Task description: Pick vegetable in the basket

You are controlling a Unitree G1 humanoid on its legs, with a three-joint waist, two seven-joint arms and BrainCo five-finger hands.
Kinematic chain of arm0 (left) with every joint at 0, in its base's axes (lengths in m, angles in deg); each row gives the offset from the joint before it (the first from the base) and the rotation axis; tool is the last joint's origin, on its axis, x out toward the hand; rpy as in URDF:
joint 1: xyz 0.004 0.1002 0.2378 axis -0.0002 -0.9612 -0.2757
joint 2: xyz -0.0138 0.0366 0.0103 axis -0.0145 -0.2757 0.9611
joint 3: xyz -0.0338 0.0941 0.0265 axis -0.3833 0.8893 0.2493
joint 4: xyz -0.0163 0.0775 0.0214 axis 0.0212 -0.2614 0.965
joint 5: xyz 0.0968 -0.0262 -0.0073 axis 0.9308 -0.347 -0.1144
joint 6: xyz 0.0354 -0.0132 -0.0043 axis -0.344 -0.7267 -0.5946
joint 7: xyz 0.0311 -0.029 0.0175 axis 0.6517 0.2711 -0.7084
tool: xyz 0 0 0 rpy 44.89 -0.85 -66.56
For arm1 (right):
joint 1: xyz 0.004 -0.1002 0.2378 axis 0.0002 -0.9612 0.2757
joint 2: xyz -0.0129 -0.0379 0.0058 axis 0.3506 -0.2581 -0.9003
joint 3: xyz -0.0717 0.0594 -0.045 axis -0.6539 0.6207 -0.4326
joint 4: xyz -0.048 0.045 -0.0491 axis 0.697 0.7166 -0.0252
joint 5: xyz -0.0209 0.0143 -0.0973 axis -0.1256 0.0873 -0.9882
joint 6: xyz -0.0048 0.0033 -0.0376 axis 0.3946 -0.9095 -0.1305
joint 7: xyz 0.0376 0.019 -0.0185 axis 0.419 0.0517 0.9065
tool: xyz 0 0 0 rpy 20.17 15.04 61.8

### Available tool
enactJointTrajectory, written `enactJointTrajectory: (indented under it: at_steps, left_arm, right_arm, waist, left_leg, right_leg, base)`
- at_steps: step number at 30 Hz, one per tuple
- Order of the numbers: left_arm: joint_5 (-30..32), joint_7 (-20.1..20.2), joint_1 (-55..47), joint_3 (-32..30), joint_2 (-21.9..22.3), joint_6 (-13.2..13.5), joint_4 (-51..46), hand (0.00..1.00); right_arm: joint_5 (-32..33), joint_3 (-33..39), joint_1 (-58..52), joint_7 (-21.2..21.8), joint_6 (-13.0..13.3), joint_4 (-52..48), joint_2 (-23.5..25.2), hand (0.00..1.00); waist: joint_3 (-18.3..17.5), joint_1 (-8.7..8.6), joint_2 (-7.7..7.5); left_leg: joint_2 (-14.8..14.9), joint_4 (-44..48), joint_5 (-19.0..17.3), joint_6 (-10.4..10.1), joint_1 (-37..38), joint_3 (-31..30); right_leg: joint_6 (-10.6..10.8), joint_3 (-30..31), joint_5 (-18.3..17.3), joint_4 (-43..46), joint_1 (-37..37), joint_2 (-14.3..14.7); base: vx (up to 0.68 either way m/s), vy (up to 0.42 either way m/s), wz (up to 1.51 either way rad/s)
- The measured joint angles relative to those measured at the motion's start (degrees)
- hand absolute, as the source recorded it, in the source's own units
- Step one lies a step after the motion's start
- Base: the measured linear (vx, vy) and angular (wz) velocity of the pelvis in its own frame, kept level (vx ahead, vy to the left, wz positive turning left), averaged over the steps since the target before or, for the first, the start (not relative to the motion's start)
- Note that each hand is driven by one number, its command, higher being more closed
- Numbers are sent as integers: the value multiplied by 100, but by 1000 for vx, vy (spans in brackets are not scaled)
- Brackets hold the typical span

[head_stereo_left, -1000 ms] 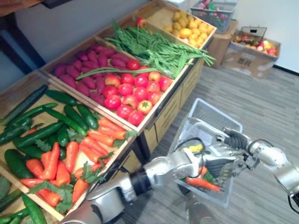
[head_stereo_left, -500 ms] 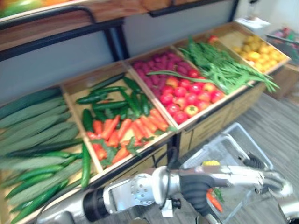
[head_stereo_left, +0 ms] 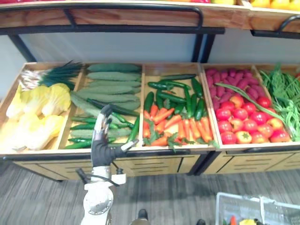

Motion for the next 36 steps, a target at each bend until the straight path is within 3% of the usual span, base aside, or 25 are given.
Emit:
enactJointTrajectory:
  at_steps: [6, 9, 12, 14, 17, 21, 26, 30, 36]
  left_arm:
    - [546, -570, -50, -904, 527, -342, 2016, 0]
    - [854, -802, 12, -1358, 532, -459, 3450, 0]
    - [874, -976, 195, -1896, 540, -737, 5474, 0]
    - [838, -977, 275, -2106, 557, -875, 6303, 0]
    - [316, -641, 290, -2362, 631, -1157, 7519, 0]
    - [-158, -75, 294, -2357, 641, -1220, 7859, 0]
    - [-471, 248, 678, -2085, 524, -1175, 8099, 0]
    - [-572, 337, 702, -1813, 440, -1171, 8231, 0]
    - [-530, 361, 736, -1331, 295, -1172, 8320, 0]
  right_arm:
    - [61, -89, -80, -194, 4, 85, 262, 100]
    - [191, -189, -122, -269, 15, -7, 347, 100]
    - [417, -189, -130, -363, 64, -67, 455, 100]
    - [504, -154, -120, -439, 67, 3, 461, 100]
    - [504, 28, 143, -524, 78, 378, 446, 100]
    - [480, 24, 248, -501, 72, 621, 460, 100]
    - [393, -302, 239, -478, 41, 879, 456, 100]
    - [390, -536, 267, -412, 41, 998, 455, 100]
    - [388, -773, 263, -382, 9, 1050, 444, 100]
  waist:
    - [-129, -6, -66]
    - [-240, -10, -6]
    - [-339, -36, 76]
    - [-369, -57, 99]
    - [-381, -197, 112]
    - [-366, -320, 133]
    - [-348, -353, 170]
    - [-343, -476, 173]
    - [-330, -502, 164]
  left_leg:
    - [2, -445, 256, 15, 292, -193]
    - [0, -527, 256, 14, 302, -239]
    - [-12, -734, 257, 12, 427, -139]
    - [-33, -821, 269, -5, 485, -136]
    - [-30, -819, 284, -29, 508, -125]
    - [-20, -790, 254, -79, 672, 51]
    - [-1, -789, 196, -125, 771, 151]
    - [6, -789, 162, -140, 827, 196]
    - [18, -789, 77, -202, 915, 295]
  right_leg:
    - [-29, -307, -149, -1, 241, 52]
    - [8, -354, -193, -14, 267, 54]
    - [19, -328, -208, -105, 269, 57]
    - [19, -306, -208, -125, 267, 57]
    - [29, -159, -196, -201, 261, 95]
    - [31, 72, -149, -206, 274, 121]
    - [34, 208, -147, -212, 277, 148]
    - [33, 283, -148, -222, 280, 161]
    - [24, 435, -152, -255, 283, 182]
  base:
    - [19, -28, 22]
    - [-6, -5, 7]
    - [6, -6, -6]
    - [43, -4, -6]
    - [75, -10, -16]
    - [97, -14, -26]
    - [52, -14, -18]
    - [15, -8, -11]
    - [-6, -5, -13]
